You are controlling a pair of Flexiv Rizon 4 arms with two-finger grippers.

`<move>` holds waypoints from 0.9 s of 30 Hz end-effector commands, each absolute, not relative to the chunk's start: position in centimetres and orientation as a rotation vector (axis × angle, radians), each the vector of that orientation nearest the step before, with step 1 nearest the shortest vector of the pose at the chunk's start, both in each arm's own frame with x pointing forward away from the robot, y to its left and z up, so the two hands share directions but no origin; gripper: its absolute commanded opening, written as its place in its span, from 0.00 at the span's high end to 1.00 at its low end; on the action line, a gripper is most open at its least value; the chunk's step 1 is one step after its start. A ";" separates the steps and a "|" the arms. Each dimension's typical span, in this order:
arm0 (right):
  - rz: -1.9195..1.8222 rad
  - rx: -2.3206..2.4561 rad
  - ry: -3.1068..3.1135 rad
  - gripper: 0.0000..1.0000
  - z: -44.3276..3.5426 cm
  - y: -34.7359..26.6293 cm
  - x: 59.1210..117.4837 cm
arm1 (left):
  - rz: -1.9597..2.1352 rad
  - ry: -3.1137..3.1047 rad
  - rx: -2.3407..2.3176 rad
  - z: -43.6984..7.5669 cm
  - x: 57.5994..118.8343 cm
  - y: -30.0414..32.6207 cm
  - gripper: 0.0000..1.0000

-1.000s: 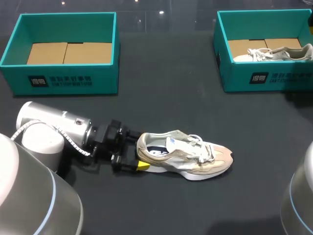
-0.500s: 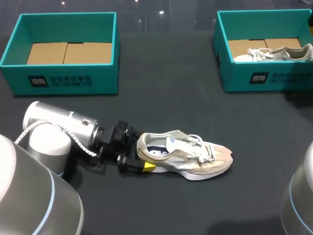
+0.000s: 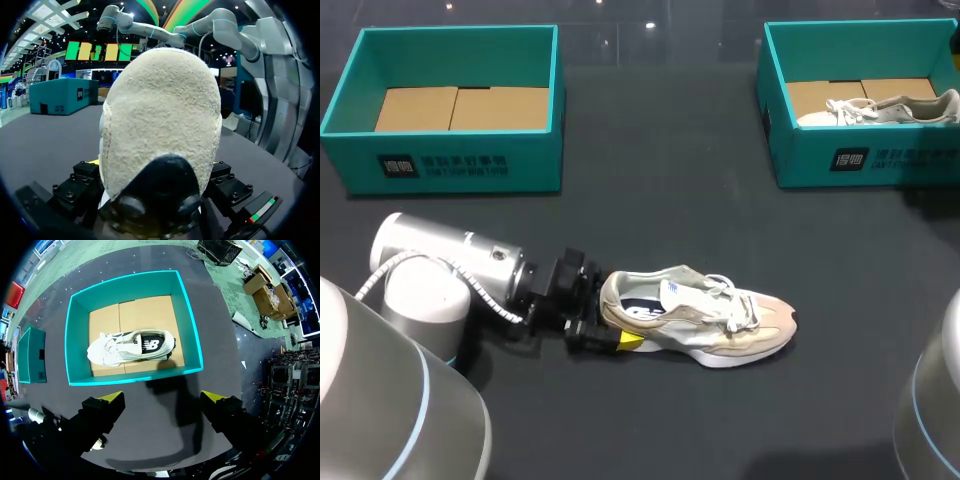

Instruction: Take the shoe out of the shoebox, open the shoe tongue, remove and reinsert the insole, then place the shoe into the shoebox

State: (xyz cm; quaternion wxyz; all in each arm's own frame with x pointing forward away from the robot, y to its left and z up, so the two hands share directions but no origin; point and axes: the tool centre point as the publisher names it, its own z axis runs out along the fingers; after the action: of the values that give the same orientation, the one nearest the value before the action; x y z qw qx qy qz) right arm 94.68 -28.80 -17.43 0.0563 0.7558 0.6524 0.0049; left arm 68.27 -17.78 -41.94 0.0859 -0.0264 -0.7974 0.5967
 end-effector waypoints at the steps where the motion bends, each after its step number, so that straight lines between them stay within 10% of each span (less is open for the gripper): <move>1: 0.015 2.293 1.977 0.00 -17.4 -28.8 94.6 | 1.787 -2.390 -0.062 -41.9 68.2 -17.7 1.00; 27: 0.015 2.293 1.977 0.00 -17.4 -28.8 94.6 | 1.793 -2.396 -0.056 -42.0 68.7 -16.8 1.00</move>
State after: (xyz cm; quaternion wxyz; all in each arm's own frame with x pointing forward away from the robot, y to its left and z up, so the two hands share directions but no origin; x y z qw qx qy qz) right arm 94.68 -28.80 -17.43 0.0563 0.7558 0.6524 0.0049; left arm 68.61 -16.96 -41.96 0.0740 -0.0186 -0.7981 0.5977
